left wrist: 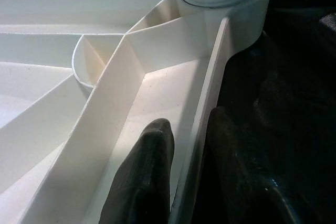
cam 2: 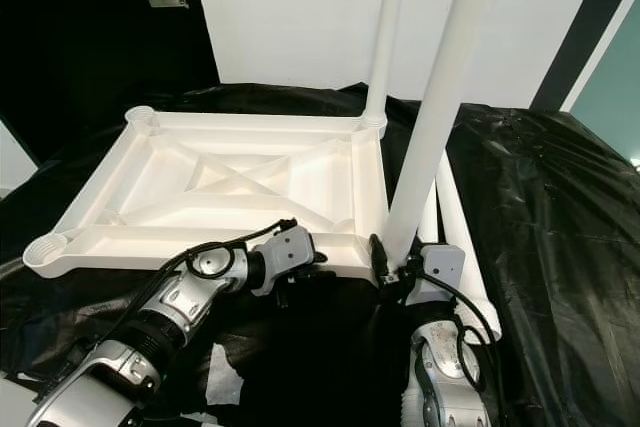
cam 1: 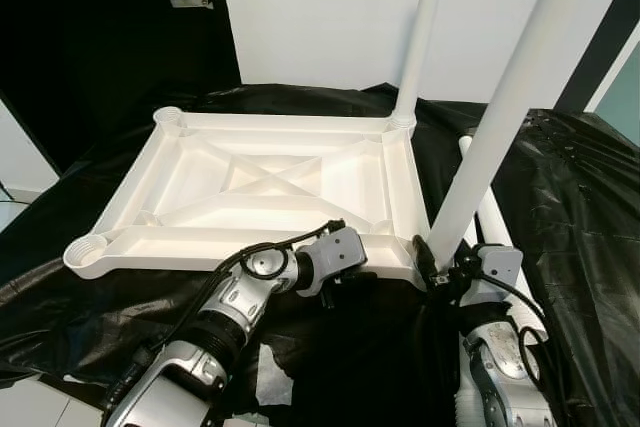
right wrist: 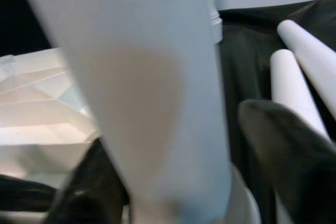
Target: Building children table
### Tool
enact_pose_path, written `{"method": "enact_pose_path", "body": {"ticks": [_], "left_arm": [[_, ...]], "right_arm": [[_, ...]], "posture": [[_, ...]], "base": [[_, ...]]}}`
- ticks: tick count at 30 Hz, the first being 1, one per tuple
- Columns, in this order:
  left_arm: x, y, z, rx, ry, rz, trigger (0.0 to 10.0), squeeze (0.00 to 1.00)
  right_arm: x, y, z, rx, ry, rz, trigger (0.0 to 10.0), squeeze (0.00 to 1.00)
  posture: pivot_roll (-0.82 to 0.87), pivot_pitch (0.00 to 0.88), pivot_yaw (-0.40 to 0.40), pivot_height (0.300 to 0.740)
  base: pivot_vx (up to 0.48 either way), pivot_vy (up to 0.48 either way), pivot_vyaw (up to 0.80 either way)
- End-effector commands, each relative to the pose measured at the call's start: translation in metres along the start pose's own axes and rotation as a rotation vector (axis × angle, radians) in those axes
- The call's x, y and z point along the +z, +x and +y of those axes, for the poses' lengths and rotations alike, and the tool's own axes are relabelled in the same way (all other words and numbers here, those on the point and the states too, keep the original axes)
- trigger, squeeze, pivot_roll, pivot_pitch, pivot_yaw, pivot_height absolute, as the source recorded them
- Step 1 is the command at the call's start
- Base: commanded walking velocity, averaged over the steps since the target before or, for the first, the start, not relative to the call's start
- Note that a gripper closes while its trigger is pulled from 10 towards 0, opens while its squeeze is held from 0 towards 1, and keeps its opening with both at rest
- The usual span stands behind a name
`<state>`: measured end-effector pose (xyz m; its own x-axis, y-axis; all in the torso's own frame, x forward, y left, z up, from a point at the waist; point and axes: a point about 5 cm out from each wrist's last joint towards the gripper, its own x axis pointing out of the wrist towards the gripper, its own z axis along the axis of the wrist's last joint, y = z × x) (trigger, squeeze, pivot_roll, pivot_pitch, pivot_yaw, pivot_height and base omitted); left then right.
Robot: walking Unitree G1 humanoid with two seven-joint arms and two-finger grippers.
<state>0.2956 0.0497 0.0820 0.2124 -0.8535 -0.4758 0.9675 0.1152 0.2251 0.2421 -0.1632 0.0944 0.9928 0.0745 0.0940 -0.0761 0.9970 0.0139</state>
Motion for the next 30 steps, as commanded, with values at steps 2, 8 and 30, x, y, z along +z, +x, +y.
{"method": "enact_pose_path", "body": {"ticks": [2, 8, 30], "left_arm": [[-0.037, 0.007, -0.032, -0.146, -0.108, 0.139, 10.0, 0.0], [-0.035, 0.01, -0.033, -0.144, -0.111, 0.132, 10.0, 0.0], [-0.034, 0.009, -0.032, -0.142, -0.111, 0.128, 10.0, 0.0]], "right_arm": [[-0.002, 0.003, -0.005, 0.04, -0.012, 0.026, 10.0, 1.0], [0.004, 0.011, -0.001, 0.356, -0.06, 0.043, 10.0, 0.0], [0.008, 0.016, -0.037, 0.731, -0.217, 0.234, 0.0, 0.0]], "posture": [[0.01, 0.0, -0.008, 0.74], [0.01, 0.0, -0.016, 0.74], [0.01, 0.0, -0.016, 0.74]], "base": [[0.0, 0.0, 0.0], [0.0, 0.0, 0.0], [0.0, 0.0, 0.0]]}}
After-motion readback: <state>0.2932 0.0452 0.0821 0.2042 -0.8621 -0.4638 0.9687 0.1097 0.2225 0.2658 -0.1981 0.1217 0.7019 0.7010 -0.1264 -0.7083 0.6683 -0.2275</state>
